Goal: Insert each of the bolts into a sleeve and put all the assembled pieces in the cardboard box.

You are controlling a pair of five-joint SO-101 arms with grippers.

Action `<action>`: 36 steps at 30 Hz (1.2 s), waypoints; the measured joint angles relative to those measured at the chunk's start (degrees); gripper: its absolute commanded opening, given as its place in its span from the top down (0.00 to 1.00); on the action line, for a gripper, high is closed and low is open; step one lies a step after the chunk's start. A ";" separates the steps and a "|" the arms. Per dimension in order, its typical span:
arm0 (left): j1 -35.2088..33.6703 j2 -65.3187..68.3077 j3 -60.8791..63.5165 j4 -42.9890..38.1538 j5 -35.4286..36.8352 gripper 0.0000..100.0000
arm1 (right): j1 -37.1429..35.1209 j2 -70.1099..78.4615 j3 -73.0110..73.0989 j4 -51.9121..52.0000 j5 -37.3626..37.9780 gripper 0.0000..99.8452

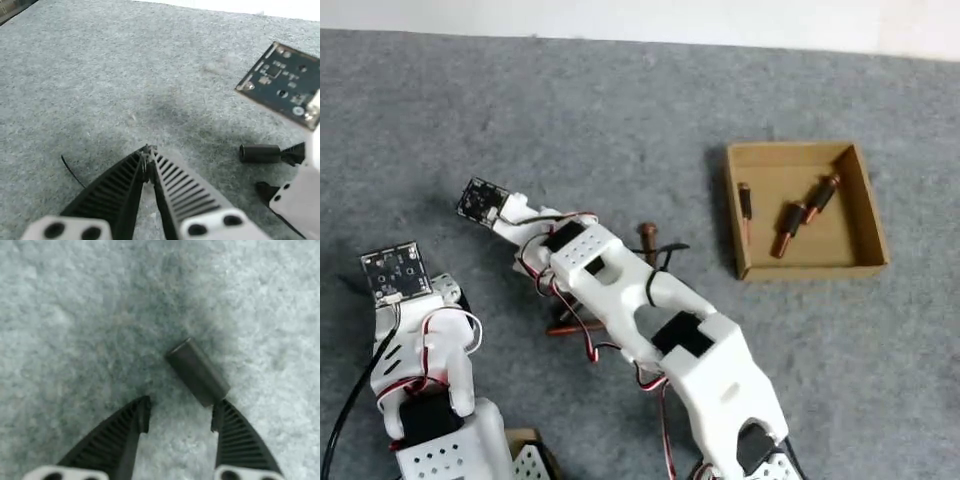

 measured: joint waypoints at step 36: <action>0.00 0.00 0.00 -0.18 0.00 0.99 | -0.88 5.27 -16.35 17.32 4.40 0.90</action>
